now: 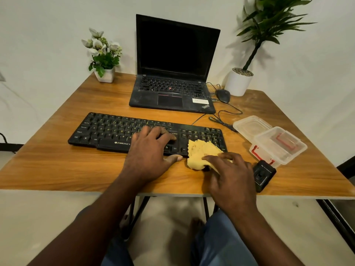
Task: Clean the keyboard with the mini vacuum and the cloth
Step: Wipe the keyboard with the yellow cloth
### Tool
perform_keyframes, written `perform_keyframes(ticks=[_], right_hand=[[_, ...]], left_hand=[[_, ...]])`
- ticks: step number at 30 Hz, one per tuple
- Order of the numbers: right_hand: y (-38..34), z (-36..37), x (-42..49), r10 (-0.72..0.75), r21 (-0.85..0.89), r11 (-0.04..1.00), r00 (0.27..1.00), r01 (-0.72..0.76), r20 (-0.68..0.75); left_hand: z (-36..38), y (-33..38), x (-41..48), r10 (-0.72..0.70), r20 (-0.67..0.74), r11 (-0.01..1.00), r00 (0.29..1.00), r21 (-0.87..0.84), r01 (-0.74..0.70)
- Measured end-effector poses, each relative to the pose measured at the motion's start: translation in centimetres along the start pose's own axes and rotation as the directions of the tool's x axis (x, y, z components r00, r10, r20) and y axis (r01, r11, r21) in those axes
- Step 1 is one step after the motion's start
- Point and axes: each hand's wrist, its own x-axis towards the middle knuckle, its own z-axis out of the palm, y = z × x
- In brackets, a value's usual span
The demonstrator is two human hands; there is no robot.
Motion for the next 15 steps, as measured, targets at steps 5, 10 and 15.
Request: perform_keyframes(ticks=[5,10,15], right_hand=[[-2.3,0.9,0.2,-0.115,0.027,0.993,0.993,0.115,-0.004],[-0.7,-0.5,3.4,-0.003,0.056,0.998,1.0,0.004,-0.01],[1.4,-2.9,11.0,0.325,0.277,0.922,0.93,-0.271,-0.172]], left_hand=[[0.0,0.0,0.0,0.006,0.002,1.0,1.0,0.03,-0.006],[-0.1,0.0,-0.1,0.009,-0.001,1.0,1.0,0.014,-0.009],[-0.3,0.0,-0.2,0.014,-0.001,1.0,1.0,0.021,-0.014]])
